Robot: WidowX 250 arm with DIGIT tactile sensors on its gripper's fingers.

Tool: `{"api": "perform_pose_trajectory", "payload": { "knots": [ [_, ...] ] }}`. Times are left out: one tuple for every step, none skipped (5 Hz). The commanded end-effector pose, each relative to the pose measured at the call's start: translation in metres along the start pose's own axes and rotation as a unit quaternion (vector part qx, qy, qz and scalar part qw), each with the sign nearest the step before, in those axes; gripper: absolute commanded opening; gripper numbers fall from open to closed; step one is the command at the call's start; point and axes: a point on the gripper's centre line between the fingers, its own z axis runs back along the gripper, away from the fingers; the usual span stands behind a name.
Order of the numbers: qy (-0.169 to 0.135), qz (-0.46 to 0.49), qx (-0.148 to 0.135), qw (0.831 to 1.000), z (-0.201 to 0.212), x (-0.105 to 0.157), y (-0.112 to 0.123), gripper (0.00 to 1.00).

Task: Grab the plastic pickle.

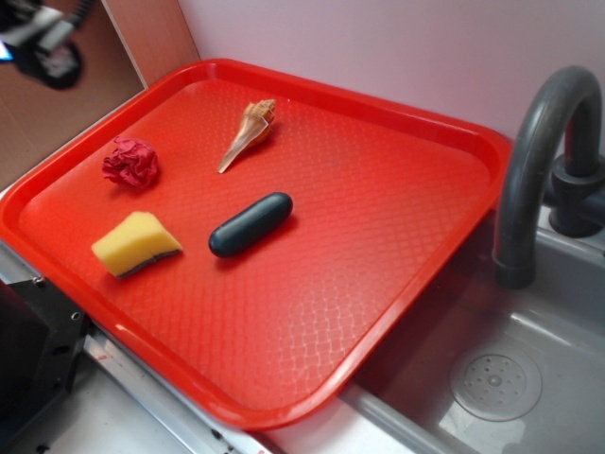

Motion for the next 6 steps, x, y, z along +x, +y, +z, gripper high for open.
{"api": "perform_pose_trajectory", "payload": {
  "knots": [
    [-0.007, -0.057, 0.001, 0.998, -0.056, 0.039, -0.041, 1.00],
    [0.005, -0.078, 0.010, 0.997, -0.085, 0.051, -0.048, 1.00],
    [0.020, -0.080, 0.000, 0.997, -0.111, 0.057, -0.046, 1.00],
    [0.034, -0.083, 0.002, 0.996, -0.130, 0.058, -0.045, 1.00],
    [0.052, -0.084, -0.004, 0.995, -0.149, 0.057, -0.042, 1.00],
    [0.069, -0.096, -0.020, 0.993, -0.162, 0.056, -0.042, 1.00]
  ]
}}
